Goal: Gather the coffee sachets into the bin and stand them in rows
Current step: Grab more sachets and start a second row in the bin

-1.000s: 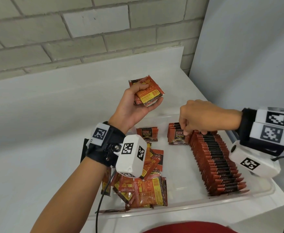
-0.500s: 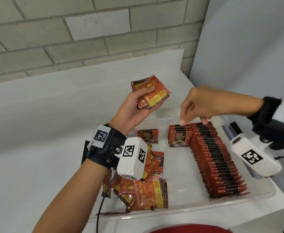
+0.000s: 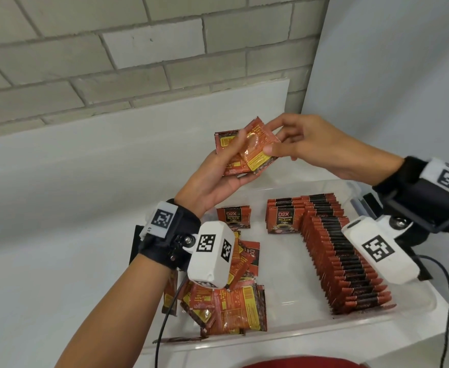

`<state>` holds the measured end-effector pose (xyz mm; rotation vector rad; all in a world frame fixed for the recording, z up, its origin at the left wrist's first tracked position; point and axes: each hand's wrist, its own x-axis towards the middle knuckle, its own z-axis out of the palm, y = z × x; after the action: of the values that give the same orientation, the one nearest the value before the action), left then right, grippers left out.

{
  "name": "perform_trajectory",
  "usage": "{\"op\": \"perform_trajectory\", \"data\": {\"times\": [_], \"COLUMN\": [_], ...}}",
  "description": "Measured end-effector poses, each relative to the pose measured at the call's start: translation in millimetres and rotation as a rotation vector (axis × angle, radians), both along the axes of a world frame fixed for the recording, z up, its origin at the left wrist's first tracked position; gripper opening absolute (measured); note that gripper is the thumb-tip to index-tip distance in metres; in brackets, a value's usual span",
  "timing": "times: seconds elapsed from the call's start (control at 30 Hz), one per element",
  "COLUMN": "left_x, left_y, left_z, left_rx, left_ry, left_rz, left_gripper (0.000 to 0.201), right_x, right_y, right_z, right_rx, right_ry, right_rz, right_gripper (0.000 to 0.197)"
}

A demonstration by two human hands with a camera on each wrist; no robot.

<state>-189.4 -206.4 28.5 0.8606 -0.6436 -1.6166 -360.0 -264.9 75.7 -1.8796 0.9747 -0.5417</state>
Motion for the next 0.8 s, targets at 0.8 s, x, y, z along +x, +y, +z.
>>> {"op": "perform_trajectory", "data": {"times": [0.8], "left_x": [0.9], "left_y": [-0.9], "left_z": [1.4], "left_rx": [-0.062], "left_ry": [0.13], "left_rz": [0.105], "left_gripper": [0.019], "right_x": [1.6], "right_y": [12.0], "right_z": [-1.1], "right_rx": [0.028], "right_ry": [-0.24], "right_rz": [-0.185], "right_gripper": [0.018]}}
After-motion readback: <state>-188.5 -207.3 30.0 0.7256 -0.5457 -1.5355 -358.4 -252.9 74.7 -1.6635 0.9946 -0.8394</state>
